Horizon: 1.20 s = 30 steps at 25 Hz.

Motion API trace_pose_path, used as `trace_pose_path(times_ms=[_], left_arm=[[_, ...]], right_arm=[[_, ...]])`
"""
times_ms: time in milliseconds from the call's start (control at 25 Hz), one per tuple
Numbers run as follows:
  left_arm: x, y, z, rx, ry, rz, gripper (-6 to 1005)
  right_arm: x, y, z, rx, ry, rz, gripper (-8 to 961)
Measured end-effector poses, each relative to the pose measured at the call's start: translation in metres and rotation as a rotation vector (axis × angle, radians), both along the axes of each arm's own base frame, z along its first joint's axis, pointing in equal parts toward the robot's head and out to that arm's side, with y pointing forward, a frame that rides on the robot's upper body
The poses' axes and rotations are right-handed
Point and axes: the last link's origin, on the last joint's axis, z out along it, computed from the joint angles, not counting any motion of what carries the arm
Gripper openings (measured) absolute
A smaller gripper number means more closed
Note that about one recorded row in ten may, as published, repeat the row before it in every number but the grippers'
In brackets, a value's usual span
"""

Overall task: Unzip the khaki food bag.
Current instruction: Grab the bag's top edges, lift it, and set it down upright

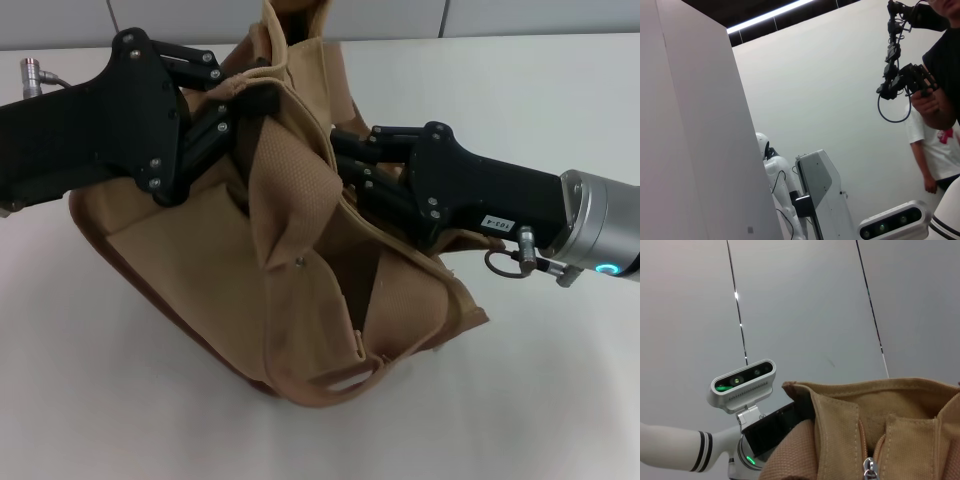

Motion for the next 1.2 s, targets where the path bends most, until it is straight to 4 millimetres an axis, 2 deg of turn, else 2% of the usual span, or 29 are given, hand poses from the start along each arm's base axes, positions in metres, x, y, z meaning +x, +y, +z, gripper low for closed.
trace_pose_path(times_ms=[280,1200], left_arm=[[0.0028,-0.0008,-0.0028,-0.011,-0.003,-0.011,46],[0.0008,-0.0030,-0.0030,-0.012,-0.009,-0.004,45]], right_arm=[[-0.0036,0.0017,-0.0007,-0.004,-0.002,0.013,204],[-0.0021,-0.0033,-0.0010,-0.019,0.003,0.022,57]])
